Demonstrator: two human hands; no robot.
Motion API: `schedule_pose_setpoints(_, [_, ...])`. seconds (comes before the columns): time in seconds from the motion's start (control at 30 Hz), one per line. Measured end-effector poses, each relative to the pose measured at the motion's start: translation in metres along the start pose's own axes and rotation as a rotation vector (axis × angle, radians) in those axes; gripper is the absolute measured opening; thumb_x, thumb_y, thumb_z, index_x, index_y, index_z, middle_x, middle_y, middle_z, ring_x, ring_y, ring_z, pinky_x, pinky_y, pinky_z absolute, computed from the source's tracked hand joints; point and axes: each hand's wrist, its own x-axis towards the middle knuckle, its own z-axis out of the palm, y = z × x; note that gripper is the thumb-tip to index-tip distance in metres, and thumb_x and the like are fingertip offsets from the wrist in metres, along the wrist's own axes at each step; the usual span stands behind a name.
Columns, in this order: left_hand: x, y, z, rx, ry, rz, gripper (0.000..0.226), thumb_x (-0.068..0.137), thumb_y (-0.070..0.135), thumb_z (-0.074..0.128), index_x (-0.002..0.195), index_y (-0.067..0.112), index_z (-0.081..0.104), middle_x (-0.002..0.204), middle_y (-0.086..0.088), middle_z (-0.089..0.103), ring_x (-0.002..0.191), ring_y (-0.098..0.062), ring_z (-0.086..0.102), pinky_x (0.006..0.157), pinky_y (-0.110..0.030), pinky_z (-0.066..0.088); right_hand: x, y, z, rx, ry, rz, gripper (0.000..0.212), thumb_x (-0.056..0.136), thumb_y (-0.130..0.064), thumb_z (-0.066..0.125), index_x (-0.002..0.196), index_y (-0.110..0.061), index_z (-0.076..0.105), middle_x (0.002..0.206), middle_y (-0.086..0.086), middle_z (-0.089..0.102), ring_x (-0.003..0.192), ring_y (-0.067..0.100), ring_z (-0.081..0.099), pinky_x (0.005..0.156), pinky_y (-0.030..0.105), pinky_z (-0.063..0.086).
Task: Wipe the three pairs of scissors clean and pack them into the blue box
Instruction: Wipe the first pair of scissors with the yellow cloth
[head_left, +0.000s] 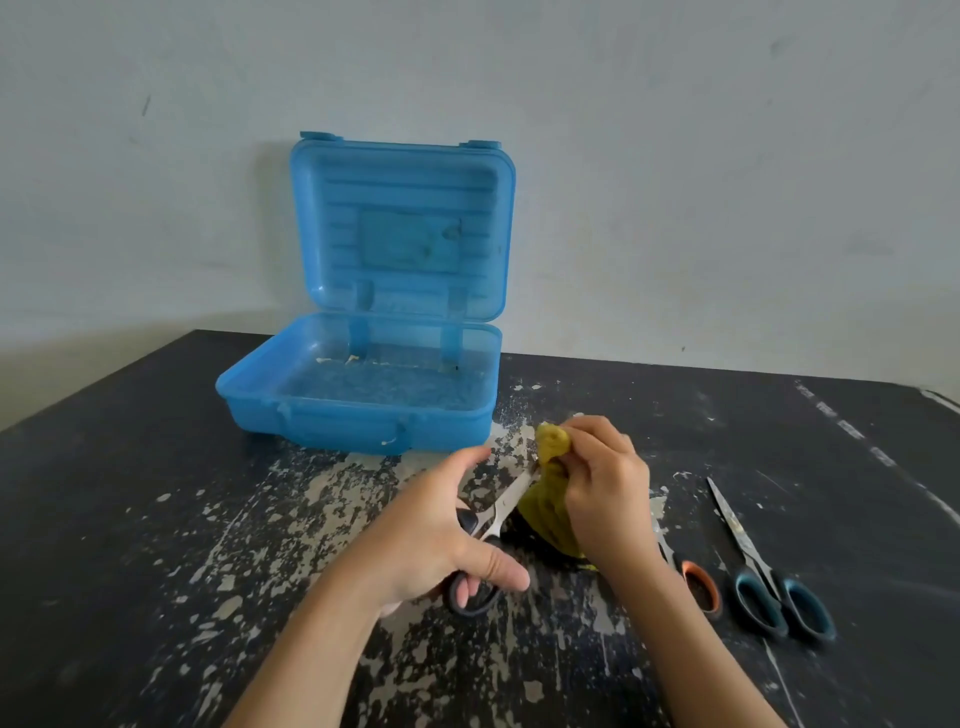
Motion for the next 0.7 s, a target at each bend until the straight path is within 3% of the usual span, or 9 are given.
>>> schedule_pose_setpoints(0.1, [0.005,-0.004,-0.002,-0.136,0.040,-0.049,0.102,0.059,-0.008,0.082,0.142,0.027,0.033,0.065,-0.013,0.066,0.042,-0.015,0.050,0.038,-0.023,0.042,0.004,-0.001,-0.004,0.115,0.057,0.218,0.020,0.085,0.006,0.053,0.080,-0.006,0.068,0.087,-0.002,0.060,0.084,0.027,0.055,0.073,0.033,0.043])
schedule_pose_setpoints(0.17, [0.010,-0.008,-0.006,-0.228,0.118,-0.073,0.104,0.054,-0.004,0.083,0.141,0.024,0.035,0.061,-0.012,0.063,0.043,-0.016,0.049,0.037,-0.023,0.039,0.003,-0.014,-0.012,0.277,0.052,0.251,0.022,0.087,0.002,0.052,0.083,-0.012,0.068,0.091,-0.004,0.061,0.086,0.016,0.057,0.075,0.028,0.046])
schedule_pose_setpoints(0.27, [0.013,-0.010,-0.008,-0.282,0.165,-0.072,0.110,0.040,0.010,0.085,0.138,0.024,0.039,0.054,-0.010,0.056,0.042,-0.017,0.046,0.036,-0.023,0.036,-0.010,-0.038,-0.014,0.382,-0.117,-0.008,0.021,0.085,0.002,0.055,0.092,-0.011,0.071,0.099,0.000,0.059,0.087,0.010,0.055,0.072,0.013,0.045])
schedule_pose_setpoints(0.33, [0.011,-0.010,-0.008,-0.261,0.127,-0.048,0.106,0.043,0.008,0.084,0.137,0.024,0.040,0.056,-0.012,0.055,0.041,-0.018,0.046,0.036,-0.024,0.037,-0.021,-0.043,-0.003,0.296,-0.192,-0.162,0.020,0.084,-0.004,0.055,0.096,-0.011,0.070,0.101,0.001,0.055,0.087,0.015,0.052,0.074,0.019,0.046])
schedule_pose_setpoints(0.4, [0.006,-0.007,-0.009,-0.195,0.075,-0.032,0.106,0.048,0.003,0.084,0.140,0.028,0.037,0.059,-0.015,0.059,0.043,-0.019,0.049,0.037,-0.026,0.040,-0.021,-0.038,0.002,0.258,-0.157,-0.179,0.018,0.084,-0.003,0.053,0.090,-0.010,0.069,0.098,0.000,0.053,0.082,0.016,0.051,0.069,0.024,0.047])
schedule_pose_setpoints(0.5, [-0.001,-0.002,-0.006,-0.082,-0.019,0.013,0.106,0.058,-0.003,0.083,0.142,0.033,0.031,0.066,-0.008,0.067,0.043,-0.016,0.051,0.040,-0.025,0.044,-0.010,-0.024,0.000,0.219,0.024,-0.081,0.017,0.082,0.001,0.052,0.081,-0.002,0.069,0.093,0.001,0.052,0.075,0.007,0.050,0.067,0.008,0.041])
schedule_pose_setpoints(0.57, [-0.002,0.000,-0.002,-0.023,-0.062,0.027,0.106,0.062,-0.004,0.082,0.144,0.035,0.028,0.072,-0.014,0.069,0.043,-0.017,0.051,0.043,-0.023,0.046,-0.005,-0.014,-0.002,0.149,0.064,0.029,0.015,0.081,0.007,0.054,0.077,0.002,0.068,0.090,0.003,0.053,0.073,0.010,0.050,0.066,0.002,0.035])
schedule_pose_setpoints(0.63, [-0.001,-0.001,0.000,-0.004,-0.090,0.019,0.107,0.063,-0.004,0.082,0.145,0.035,0.026,0.074,-0.027,0.069,0.043,-0.017,0.051,0.044,-0.023,0.046,0.000,-0.005,-0.003,0.081,0.027,0.153,0.015,0.083,0.008,0.053,0.075,0.005,0.065,0.087,0.007,0.055,0.074,0.019,0.051,0.063,0.003,0.033])
schedule_pose_setpoints(0.7, [0.001,-0.004,0.000,-0.017,-0.095,0.006,0.106,0.062,-0.004,0.082,0.145,0.033,0.026,0.070,-0.021,0.070,0.042,-0.016,0.051,0.042,-0.023,0.046,0.004,0.001,-0.007,0.071,0.014,0.312,0.019,0.088,0.004,0.049,0.077,0.005,0.064,0.087,0.006,0.054,0.078,0.020,0.049,0.060,0.011,0.032])
